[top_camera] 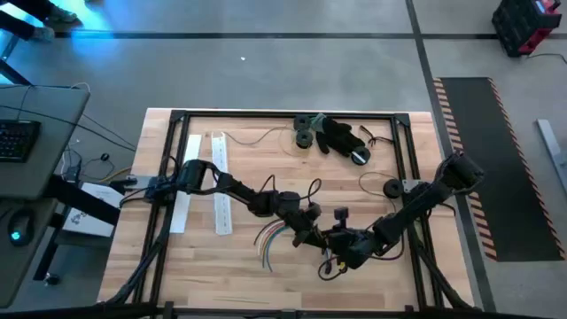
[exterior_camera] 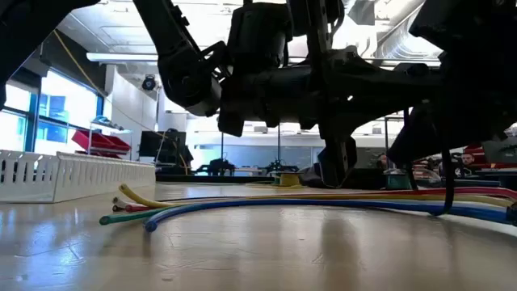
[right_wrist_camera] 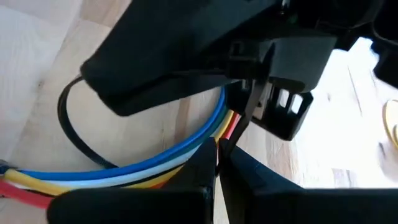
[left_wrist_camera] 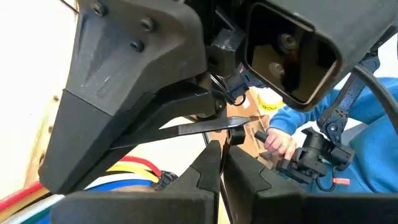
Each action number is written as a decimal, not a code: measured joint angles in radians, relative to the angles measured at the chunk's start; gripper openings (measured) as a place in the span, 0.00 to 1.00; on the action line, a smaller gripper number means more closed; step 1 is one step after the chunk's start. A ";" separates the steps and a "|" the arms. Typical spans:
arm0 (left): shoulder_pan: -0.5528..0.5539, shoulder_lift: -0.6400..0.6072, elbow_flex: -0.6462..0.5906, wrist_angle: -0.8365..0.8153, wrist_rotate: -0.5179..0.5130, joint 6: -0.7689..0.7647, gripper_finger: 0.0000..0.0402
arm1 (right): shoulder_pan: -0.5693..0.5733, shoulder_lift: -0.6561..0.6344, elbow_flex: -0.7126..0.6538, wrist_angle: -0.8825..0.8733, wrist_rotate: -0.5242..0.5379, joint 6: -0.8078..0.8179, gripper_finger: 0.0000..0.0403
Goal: Ziptie cables
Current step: Wrap the cables together using a black zip tie
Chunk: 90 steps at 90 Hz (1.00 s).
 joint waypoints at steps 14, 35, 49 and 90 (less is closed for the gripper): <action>0.000 0.000 0.000 0.000 -0.001 0.000 0.00 | 0.000 0.000 0.000 -0.025 -0.006 0.046 0.00; 0.000 0.000 0.000 0.000 -0.002 0.000 0.00 | -0.011 0.000 0.000 -0.032 -0.034 0.057 0.00; 0.000 0.000 0.000 0.000 -0.002 0.000 0.00 | -0.030 0.001 0.000 -0.033 -0.043 0.039 0.00; 0.000 0.000 0.000 -0.001 -0.002 -0.008 0.00 | 0.007 0.001 0.000 -0.026 0.041 0.021 0.00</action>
